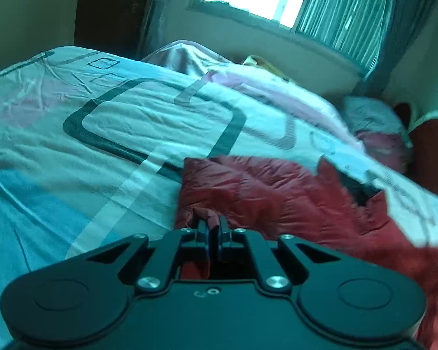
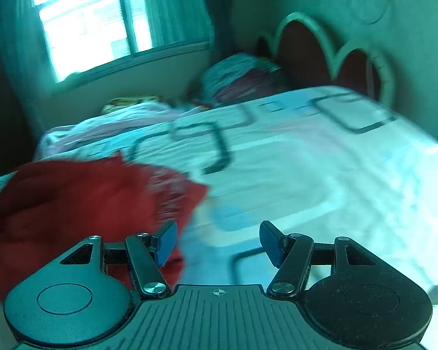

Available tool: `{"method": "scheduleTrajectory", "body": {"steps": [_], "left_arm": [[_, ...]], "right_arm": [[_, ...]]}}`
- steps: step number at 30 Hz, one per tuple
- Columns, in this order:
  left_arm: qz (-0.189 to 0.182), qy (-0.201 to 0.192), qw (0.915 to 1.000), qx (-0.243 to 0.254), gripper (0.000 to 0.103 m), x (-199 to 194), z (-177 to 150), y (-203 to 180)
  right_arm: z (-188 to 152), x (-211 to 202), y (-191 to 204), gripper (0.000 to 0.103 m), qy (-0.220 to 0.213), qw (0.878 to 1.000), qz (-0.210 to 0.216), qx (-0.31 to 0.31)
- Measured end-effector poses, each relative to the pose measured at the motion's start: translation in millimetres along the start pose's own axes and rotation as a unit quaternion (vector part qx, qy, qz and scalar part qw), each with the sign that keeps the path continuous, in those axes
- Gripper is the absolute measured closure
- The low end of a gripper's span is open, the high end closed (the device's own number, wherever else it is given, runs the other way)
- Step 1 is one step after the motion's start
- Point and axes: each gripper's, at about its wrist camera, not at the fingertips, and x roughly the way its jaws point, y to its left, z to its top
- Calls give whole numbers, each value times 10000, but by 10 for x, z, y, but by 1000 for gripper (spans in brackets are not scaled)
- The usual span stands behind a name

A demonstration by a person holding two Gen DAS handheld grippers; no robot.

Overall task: Fold large clothes
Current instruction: 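Lift the hem with both tools and fold it toward the collar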

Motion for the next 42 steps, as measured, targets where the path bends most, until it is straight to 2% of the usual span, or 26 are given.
{"method": "scheduleTrajectory", "body": {"steps": [4, 8, 14, 15, 16, 17, 18, 20, 26, 34, 38, 42], "left_arm": [[-30, 62, 9998, 204, 98, 119, 24, 11], [-160, 95, 9992, 353, 98, 158, 72, 10], [-300, 157, 9986, 406, 98, 226, 123, -5], [-328, 153, 9985, 421, 98, 238, 134, -9], [-347, 134, 9984, 437, 98, 242, 146, -16], [-367, 113, 9983, 429, 98, 243, 158, -19], [-406, 103, 9982, 419, 98, 246, 176, -21], [-450, 79, 9982, 386, 98, 256, 211, -23], [-577, -114, 9978, 307, 98, 320, 456, -130], [-513, -187, 9977, 396, 98, 725, 783, -431], [-478, -233, 9974, 479, 98, 955, 866, -577], [-360, -114, 9983, 444, 98, 1216, 887, -654]], "right_arm": [[50, 502, 236, 41, 311, 9994, 177, 20], [182, 960, 249, 41, 531, 9975, 325, 344], [274, 1448, 263, 42, 788, 9958, 323, 327], [283, 1484, 292, 51, 806, 9959, 310, 251], [287, 1511, 321, 83, 848, 9957, 324, 169], [285, 1534, 346, 89, 871, 9957, 287, 114], [278, 1535, 368, 89, 856, 9960, 251, 44], [280, 1534, 390, 98, 808, 9965, 205, -61], [501, 1472, 467, 98, 183, 9994, 64, -293], [779, 1876, 579, 98, -94, 9983, -287, -500], [894, 2132, 623, 98, -214, 9974, -503, -463], [949, 2396, 671, 98, -260, 9964, -661, -468]]}}
